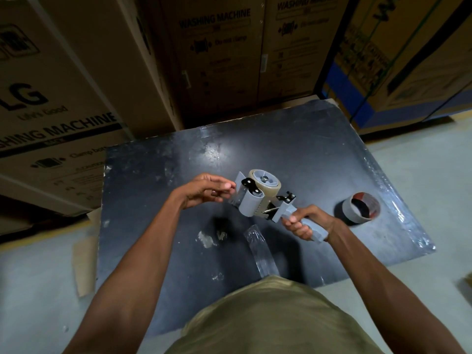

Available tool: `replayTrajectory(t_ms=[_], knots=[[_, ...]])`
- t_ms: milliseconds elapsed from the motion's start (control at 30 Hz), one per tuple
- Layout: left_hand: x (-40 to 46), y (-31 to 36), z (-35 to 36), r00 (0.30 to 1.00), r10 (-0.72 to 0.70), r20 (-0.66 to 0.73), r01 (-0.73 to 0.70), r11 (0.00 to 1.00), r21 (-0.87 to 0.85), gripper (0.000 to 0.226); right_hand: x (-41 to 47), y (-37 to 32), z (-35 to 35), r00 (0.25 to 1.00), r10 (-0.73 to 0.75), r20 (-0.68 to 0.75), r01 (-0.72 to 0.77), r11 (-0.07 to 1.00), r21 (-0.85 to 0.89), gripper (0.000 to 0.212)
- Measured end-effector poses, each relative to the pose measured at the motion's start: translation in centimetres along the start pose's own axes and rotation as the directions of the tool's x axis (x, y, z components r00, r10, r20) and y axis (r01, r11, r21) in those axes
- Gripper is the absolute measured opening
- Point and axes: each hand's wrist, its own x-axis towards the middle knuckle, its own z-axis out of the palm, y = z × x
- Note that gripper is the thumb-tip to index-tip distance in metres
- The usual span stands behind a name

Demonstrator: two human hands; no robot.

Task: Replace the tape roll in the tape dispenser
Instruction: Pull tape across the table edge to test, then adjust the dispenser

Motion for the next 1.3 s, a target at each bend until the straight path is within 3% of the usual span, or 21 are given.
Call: replayTrajectory(t_ms=[100,167,267,367,533,700,833,1300], knots=[[0.1,-1.5,-0.2,0.991,0.049,-0.124,-0.062,0.993,-0.102,0.035,0.4,-0.1,0.1,0.999,-0.008,-0.053,0.012,0.997,0.076,0.044],[0.6,-2.4,-0.1,0.958,0.062,-0.282,-0.1,0.987,-0.124,0.028,0.6,-0.3,0.4,0.997,-0.02,-0.069,0.027,0.993,0.115,0.045],[1.5,-3.6,0.1,0.841,0.067,-0.536,-0.146,0.984,-0.105,0.01,0.9,-0.8,0.9,0.994,-0.051,-0.095,0.066,0.985,0.157,0.044],[2.4,-4.5,0.0,0.758,0.064,-0.65,-0.147,0.986,-0.074,0.01,1.5,-1.5,1.0,0.987,-0.107,-0.121,0.123,0.982,0.14,0.044],[3.4,-5.9,0.1,0.729,0.091,-0.679,-0.088,0.995,0.038,0.015,3.4,-4.0,0.5,0.976,-0.145,-0.159,0.165,0.979,0.121,0.044],[4.2,-6.5,0.3,0.719,0.176,-0.672,-0.079,0.982,0.172,0.015,5.3,-6.9,0.3,0.946,-0.165,-0.28,0.189,0.98,0.062,0.008],[5.2,-6.7,-0.1,0.727,0.192,-0.659,-0.029,0.968,0.251,0.016,7.3,-8.7,-0.3,0.915,-0.197,-0.353,0.211,0.977,0.0,0.018],[6.8,-7.0,-0.5,0.778,0.228,-0.585,0.047,0.908,0.417,0.02,10.9,-12.5,-3.6,0.845,-0.274,-0.459,0.224,0.961,-0.161,0.009]])
